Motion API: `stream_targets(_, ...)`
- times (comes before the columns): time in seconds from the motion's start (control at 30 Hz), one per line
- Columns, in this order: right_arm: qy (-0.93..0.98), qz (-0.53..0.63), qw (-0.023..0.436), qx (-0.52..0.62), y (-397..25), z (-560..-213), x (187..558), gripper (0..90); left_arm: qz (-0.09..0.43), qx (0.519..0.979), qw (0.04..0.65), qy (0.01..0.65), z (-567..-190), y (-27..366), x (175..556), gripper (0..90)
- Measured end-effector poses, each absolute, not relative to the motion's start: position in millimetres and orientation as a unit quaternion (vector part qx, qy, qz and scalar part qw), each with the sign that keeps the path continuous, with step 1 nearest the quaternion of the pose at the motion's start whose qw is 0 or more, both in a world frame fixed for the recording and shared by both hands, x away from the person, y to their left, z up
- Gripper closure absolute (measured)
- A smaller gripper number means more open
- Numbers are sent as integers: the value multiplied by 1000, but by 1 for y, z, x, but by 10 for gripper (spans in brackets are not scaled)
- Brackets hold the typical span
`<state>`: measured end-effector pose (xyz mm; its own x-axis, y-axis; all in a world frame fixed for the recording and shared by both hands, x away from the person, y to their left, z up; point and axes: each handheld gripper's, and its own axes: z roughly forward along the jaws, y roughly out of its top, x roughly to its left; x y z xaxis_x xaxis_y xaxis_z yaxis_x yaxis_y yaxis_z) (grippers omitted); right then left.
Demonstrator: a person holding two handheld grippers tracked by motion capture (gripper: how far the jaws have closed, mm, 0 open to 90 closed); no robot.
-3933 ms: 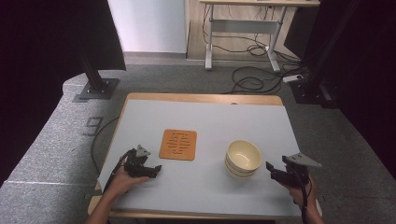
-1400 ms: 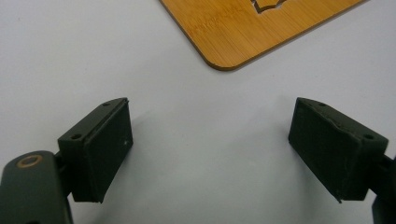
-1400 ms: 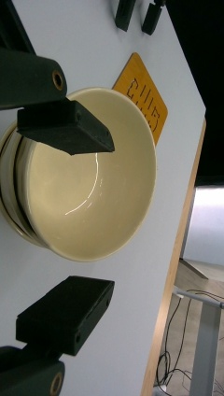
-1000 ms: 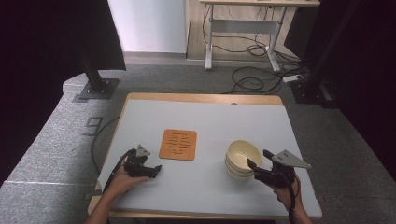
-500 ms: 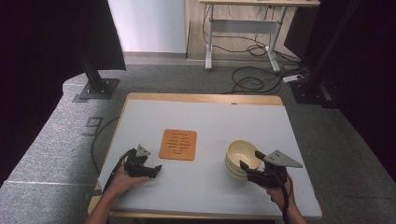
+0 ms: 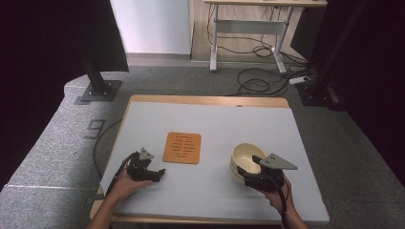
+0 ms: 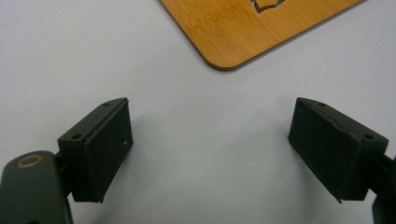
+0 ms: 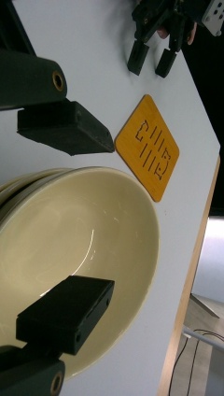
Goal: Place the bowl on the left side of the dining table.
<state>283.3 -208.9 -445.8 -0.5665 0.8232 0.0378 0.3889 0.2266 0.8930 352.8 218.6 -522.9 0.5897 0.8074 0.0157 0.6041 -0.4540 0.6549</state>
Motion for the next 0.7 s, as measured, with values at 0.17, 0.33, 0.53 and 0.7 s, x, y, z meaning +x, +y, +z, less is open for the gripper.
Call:
stream_targets(0.17, 750, 466, 233, 407, -206, -445, 285, 291, 165, 836, 308, 422, -523, 219, 353, 136)
stream_targets(0.33, 750, 460, 236, 412, -205, -447, 287, 298, 165, 836, 309, 422, -523, 219, 353, 136)
stream_targets(0.53, 750, 457, 236, 416, -203, -447, 287, 338, 165, 836, 309, 422, -523, 219, 353, 136)
stream_targets(0.7, 755, 456, 230, 411, -200, -447, 288, 368, 165, 836, 309, 422, -523, 219, 353, 135)
